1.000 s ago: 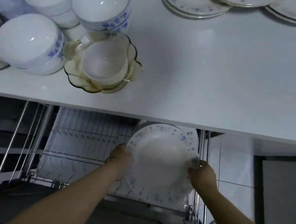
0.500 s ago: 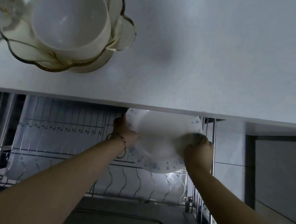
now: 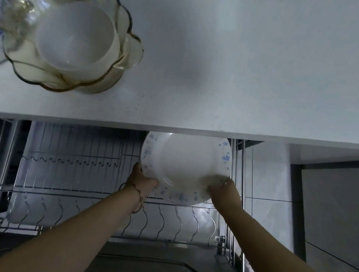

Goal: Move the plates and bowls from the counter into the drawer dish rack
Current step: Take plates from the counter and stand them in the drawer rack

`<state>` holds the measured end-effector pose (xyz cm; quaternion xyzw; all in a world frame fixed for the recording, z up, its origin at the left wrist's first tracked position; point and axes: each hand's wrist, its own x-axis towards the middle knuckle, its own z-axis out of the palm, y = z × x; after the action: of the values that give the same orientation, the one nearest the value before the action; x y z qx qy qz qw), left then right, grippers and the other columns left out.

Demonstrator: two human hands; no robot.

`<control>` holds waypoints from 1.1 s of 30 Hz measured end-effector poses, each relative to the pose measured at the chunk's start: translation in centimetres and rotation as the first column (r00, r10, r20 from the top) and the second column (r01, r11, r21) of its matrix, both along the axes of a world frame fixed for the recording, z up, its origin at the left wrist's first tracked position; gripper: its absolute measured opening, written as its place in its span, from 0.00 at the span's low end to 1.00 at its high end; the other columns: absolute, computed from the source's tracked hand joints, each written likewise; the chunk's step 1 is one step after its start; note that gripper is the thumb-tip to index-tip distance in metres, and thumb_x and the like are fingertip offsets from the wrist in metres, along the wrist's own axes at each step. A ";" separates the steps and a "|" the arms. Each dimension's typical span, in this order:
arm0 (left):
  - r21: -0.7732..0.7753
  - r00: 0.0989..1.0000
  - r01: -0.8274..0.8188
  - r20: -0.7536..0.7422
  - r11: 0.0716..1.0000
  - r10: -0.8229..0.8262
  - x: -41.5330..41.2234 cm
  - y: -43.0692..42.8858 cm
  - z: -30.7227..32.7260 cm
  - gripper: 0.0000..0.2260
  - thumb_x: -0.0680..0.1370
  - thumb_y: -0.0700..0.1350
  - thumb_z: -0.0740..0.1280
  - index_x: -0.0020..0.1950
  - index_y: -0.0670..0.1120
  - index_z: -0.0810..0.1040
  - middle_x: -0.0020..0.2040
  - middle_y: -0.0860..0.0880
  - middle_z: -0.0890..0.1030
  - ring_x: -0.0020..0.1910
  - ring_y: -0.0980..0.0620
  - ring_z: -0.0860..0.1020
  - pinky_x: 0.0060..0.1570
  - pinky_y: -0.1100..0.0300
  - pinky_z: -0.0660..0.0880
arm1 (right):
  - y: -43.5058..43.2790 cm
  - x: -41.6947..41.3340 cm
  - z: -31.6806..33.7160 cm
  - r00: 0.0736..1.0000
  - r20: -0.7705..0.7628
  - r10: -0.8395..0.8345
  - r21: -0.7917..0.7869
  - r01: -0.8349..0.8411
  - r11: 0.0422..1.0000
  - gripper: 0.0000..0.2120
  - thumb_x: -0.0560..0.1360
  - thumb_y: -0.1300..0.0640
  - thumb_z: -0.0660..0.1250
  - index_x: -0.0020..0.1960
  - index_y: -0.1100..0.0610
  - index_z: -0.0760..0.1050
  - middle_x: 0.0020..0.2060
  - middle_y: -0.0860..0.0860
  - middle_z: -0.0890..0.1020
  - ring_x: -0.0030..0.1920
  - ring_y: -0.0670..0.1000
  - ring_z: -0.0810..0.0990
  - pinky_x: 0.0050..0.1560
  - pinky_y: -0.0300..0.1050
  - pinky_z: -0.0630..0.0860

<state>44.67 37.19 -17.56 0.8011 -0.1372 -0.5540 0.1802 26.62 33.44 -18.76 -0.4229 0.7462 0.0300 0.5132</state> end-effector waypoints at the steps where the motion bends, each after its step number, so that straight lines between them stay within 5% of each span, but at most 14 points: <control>1: 0.025 0.993 0.089 0.078 0.996 -0.090 -0.6 0.1 1.1 0.07 0.75 0.37 0.65 0.52 0.45 0.73 0.46 0.49 0.76 0.55 0.46 0.75 0.54 0.58 0.72 | -0.1 -0.5 0.9 0.998 0.018 0.053 0.047 -0.054 0.997 0.17 0.76 0.61 0.60 0.62 0.64 0.72 0.56 0.60 0.80 0.55 0.60 0.79 0.55 0.50 0.77; 4: 0.072 0.898 0.390 0.190 0.918 -0.396 -2.9 0.9 4.3 0.13 0.77 0.40 0.62 0.62 0.40 0.72 0.59 0.43 0.76 0.61 0.44 0.75 0.57 0.62 0.71 | 0.1 -2.9 3.9 0.970 0.048 0.237 0.121 -0.242 0.963 0.18 0.77 0.58 0.60 0.62 0.69 0.72 0.55 0.64 0.80 0.55 0.60 0.80 0.58 0.50 0.76; 7: 0.064 0.833 0.536 0.121 0.842 -0.539 -6.2 0.7 6.9 0.15 0.78 0.39 0.61 0.65 0.41 0.73 0.59 0.44 0.76 0.61 0.45 0.75 0.55 0.67 0.69 | 0.0 -6.7 7.3 0.919 0.017 0.393 0.121 -0.392 0.912 0.12 0.77 0.59 0.60 0.54 0.65 0.75 0.51 0.58 0.80 0.52 0.55 0.77 0.57 0.44 0.75; 10: 0.018 0.768 0.632 0.124 0.775 -0.629 -11.4 -1.4 10.5 0.14 0.78 0.38 0.60 0.63 0.41 0.76 0.62 0.42 0.77 0.59 0.45 0.76 0.55 0.67 0.70 | -1.1 -12.3 11.6 0.891 -0.025 0.454 0.078 -0.451 0.889 0.18 0.78 0.57 0.59 0.64 0.65 0.71 0.62 0.58 0.76 0.62 0.55 0.75 0.60 0.41 0.72; 17: -0.084 0.685 0.708 0.323 0.701 -0.653 -25.1 -8.1 20.2 0.14 0.77 0.38 0.60 0.60 0.40 0.78 0.56 0.45 0.80 0.62 0.47 0.76 0.55 0.65 0.70 | -6.9 -28.3 21.4 0.821 -0.236 0.519 -0.090 -0.551 0.830 0.18 0.78 0.56 0.58 0.65 0.61 0.71 0.63 0.57 0.76 0.63 0.55 0.75 0.62 0.43 0.72; 22: -0.130 0.678 0.710 0.391 0.692 -0.622 -31.8 -13.1 25.9 0.15 0.77 0.39 0.60 0.61 0.40 0.78 0.63 0.42 0.78 0.63 0.45 0.76 0.62 0.59 0.71 | -12.9 -36.8 28.1 0.882 -0.272 0.385 -0.268 -0.453 0.850 0.14 0.76 0.60 0.59 0.58 0.64 0.77 0.59 0.60 0.80 0.60 0.57 0.78 0.57 0.43 0.74; 26: -0.207 0.726 0.666 0.398 0.717 -0.560 -35.0 -16.7 29.1 0.14 0.76 0.36 0.60 0.59 0.36 0.78 0.58 0.36 0.80 0.48 0.45 0.79 0.49 0.59 0.74 | -17.4 -40.1 31.5 0.934 -0.175 0.311 -0.366 -0.355 0.860 0.15 0.75 0.62 0.61 0.58 0.68 0.76 0.55 0.63 0.81 0.48 0.54 0.77 0.34 0.37 0.69; 30: -0.235 0.754 0.637 0.390 0.734 -0.529 -36.5 -21.2 30.6 0.14 0.76 0.36 0.60 0.61 0.37 0.76 0.59 0.37 0.80 0.49 0.45 0.79 0.50 0.56 0.76 | -21.9 -41.6 32.7 0.949 -0.150 0.276 -0.414 -0.314 0.854 0.14 0.74 0.63 0.61 0.57 0.69 0.76 0.53 0.64 0.82 0.47 0.56 0.78 0.31 0.36 0.66; 33: -0.271 0.806 0.577 0.340 0.770 -0.484 -36.9 -25.6 30.2 0.15 0.77 0.36 0.60 0.63 0.38 0.74 0.55 0.38 0.79 0.45 0.45 0.79 0.40 0.59 0.74 | -25.7 -42.0 32.2 0.957 -0.138 0.254 -0.412 -0.289 0.864 0.15 0.74 0.64 0.60 0.55 0.70 0.77 0.48 0.62 0.82 0.44 0.55 0.77 0.31 0.37 0.66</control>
<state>7.77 11.63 12.68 0.7447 -0.4807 -0.4412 0.1404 -15.34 7.69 13.42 -0.6242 0.6874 -0.0458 0.3685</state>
